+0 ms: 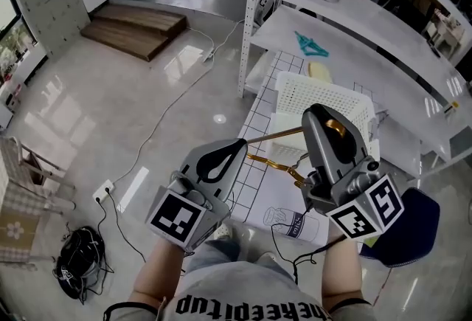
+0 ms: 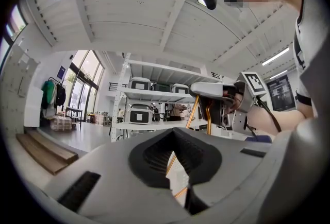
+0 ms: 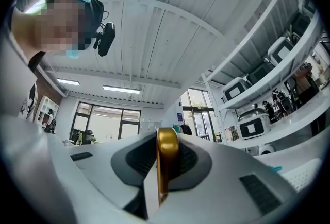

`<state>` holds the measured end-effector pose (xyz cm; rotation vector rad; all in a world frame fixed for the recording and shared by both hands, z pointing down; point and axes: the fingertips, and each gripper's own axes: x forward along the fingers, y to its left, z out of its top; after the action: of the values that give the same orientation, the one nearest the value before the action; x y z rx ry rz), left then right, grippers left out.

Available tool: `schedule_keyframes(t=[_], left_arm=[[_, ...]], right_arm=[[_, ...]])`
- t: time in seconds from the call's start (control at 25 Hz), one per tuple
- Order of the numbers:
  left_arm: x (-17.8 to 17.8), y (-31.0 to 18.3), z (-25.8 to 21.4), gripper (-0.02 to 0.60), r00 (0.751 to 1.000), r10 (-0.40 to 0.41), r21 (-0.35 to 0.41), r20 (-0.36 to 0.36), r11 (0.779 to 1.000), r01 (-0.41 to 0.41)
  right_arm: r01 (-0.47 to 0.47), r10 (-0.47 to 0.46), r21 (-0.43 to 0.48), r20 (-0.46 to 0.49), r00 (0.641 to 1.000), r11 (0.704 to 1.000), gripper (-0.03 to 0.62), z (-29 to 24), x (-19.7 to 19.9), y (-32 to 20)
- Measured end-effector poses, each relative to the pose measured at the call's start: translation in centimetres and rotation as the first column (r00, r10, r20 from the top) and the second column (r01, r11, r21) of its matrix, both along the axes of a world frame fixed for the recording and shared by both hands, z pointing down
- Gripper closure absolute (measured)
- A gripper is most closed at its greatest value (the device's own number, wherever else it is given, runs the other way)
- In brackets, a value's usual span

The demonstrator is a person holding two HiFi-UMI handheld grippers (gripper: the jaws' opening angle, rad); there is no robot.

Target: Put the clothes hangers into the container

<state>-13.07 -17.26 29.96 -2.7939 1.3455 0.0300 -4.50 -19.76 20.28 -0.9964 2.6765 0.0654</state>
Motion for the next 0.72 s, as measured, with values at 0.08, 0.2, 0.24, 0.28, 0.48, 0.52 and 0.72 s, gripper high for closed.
schedule_keyframes(t=[0.08,0.2,0.24,0.28,0.48,0.52,0.72], left_arm=[[-0.5,-0.4,0.0,0.569,1.000,0.001,-0.009,-0.004,1.000,-0.001],[-1.1,-1.4,-0.4,0.569,1.000,0.003,0.021,-0.021,1.000,-0.003],[-1.2,-1.7,-0.5,0.569,1.000,0.005,0.039,-0.026,0.999,-0.004],[-1.2,-2.0,-0.7,0.569,1.000,0.008,0.045,-0.028,0.999,-0.007],[-1.0,-2.8,-1.1,0.569,0.999,0.026,0.038,-0.042,0.999,-0.024],[-0.9,-3.0,-1.2,0.569,0.999,0.028,0.038,-0.044,0.999,-0.027],[-0.3,-3.6,-1.6,0.569,0.998,0.047,0.043,-0.052,0.998,-0.045]], right_arm=[[-0.003,0.003,0.001,0.005,1.000,1.000,0.536,-0.6,-0.5,-0.6],[-0.009,0.009,0.006,0.019,1.000,1.000,0.536,-2.0,-0.7,-1.5],[-0.012,0.011,0.009,0.024,1.000,1.000,0.536,-2.5,-0.6,-1.8],[-0.015,0.015,0.014,0.029,0.999,1.000,0.536,-3.1,-0.4,-2.0],[-0.042,0.040,0.067,0.032,0.999,0.997,0.536,-6.6,0.8,-2.5],[-0.050,0.048,0.082,0.028,0.998,0.995,0.536,-7.2,1.1,-2.6],[-0.108,0.107,0.135,0.018,0.994,0.985,0.536,-9.4,3.2,-2.7]])
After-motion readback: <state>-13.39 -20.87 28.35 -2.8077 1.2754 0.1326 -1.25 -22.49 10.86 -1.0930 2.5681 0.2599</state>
